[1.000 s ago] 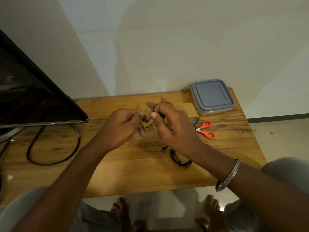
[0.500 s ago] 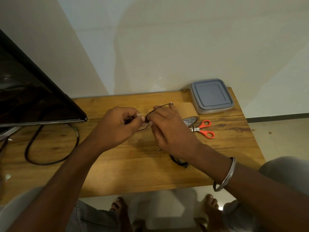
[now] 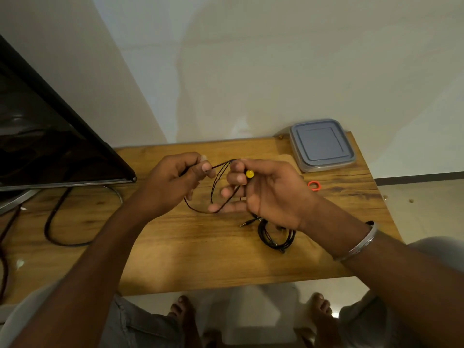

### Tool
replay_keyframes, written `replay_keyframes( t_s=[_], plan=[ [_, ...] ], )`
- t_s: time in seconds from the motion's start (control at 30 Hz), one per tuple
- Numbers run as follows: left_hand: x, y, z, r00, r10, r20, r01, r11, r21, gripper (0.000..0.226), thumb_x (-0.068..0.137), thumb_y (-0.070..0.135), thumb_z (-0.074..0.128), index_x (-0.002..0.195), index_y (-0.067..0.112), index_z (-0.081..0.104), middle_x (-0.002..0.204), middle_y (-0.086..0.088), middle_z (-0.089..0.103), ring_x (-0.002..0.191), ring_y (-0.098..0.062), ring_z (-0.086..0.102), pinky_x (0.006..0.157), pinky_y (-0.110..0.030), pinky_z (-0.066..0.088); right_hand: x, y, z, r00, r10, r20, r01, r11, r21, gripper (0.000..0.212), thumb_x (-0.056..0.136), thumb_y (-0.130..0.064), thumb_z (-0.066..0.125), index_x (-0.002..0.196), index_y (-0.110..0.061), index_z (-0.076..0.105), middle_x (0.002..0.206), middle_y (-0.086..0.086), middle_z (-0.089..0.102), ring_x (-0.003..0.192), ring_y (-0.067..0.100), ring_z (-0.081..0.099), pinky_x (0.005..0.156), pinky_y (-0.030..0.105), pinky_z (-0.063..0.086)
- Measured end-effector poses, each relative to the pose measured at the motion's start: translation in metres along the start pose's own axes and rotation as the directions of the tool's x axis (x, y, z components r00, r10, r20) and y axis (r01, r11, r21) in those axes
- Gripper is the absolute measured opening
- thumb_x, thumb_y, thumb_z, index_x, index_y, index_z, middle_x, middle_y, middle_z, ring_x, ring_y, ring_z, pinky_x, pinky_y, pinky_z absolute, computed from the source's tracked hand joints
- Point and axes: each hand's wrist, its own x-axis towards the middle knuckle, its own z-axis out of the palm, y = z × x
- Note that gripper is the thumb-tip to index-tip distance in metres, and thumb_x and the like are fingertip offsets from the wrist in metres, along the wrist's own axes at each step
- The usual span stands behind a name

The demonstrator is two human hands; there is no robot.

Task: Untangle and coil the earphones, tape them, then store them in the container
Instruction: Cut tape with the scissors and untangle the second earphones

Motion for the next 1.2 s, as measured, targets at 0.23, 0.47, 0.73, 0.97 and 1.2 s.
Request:
replay_keyframes(
  t_s=[0.23,0.47,0.73,0.97,1.2],
  plan=[
    [-0.004,-0.013,0.011,0.947,-0.225,0.229,0.213,0.974,0.075,0.030,0.106,0.027,0.044,0.095,0.016,0.071,0.074,-0.004,0.049,0.060,-0.015,0.045,0.055,-0.031,0.042,-0.005,-0.017,-0.003,0.974,-0.221,-0.043,0.222,0.910,0.351,0.021,0.099,-0.019,0.038,0.083,-0.016,0.052,0.075,-0.002,0.052,0.086,0.022,0.065,0.104,0.070,0.040],
    [-0.007,-0.007,0.021,0.893,-0.285,0.348,0.222,0.952,0.211,0.033,0.107,0.025,0.043,0.095,0.018,0.073,0.069,0.009,0.051,0.068,-0.009,0.051,0.067,-0.034,0.049,-0.005,-0.020,-0.004,0.920,-0.325,-0.219,0.369,0.906,0.206,0.024,0.101,-0.019,0.040,0.084,-0.017,0.056,0.092,0.002,0.067,0.118,0.034,0.065,0.111,0.066,0.035],
    [-0.007,-0.001,0.021,0.967,-0.158,0.201,0.117,0.973,0.201,0.032,0.105,0.030,0.046,0.089,0.022,0.073,0.063,0.017,0.053,0.066,-0.009,0.052,0.066,-0.033,0.047,-0.001,-0.013,-0.005,0.853,-0.465,-0.238,0.418,0.881,-0.222,0.021,0.106,-0.017,0.037,0.098,-0.012,0.056,0.105,0.011,0.071,0.108,0.034,0.069,0.105,0.051,0.047],
    [-0.004,-0.009,0.017,0.972,-0.215,0.100,0.188,0.956,0.223,0.030,0.105,0.026,0.047,0.092,0.024,0.074,0.064,0.014,0.054,0.066,-0.005,0.054,0.066,-0.031,0.047,-0.003,-0.022,-0.002,0.883,-0.349,-0.313,0.387,0.920,0.065,0.016,0.102,-0.017,0.045,0.093,-0.011,0.057,0.072,0.000,0.056,0.063,0.015,0.054,0.069,0.032,0.058],
    [-0.009,-0.003,0.031,0.926,-0.256,0.277,0.157,0.929,0.334,0.029,0.104,0.027,0.048,0.094,0.029,0.074,0.073,0.010,0.061,0.069,0.004,0.058,0.069,-0.021,0.047,-0.004,-0.026,-0.003,0.884,-0.371,-0.286,0.430,0.884,0.182,0.014,0.098,-0.018,0.047,0.093,-0.012,0.059,0.109,0.013,0.072,0.117,0.036,0.066,0.108,0.051,0.047]
  ],
)
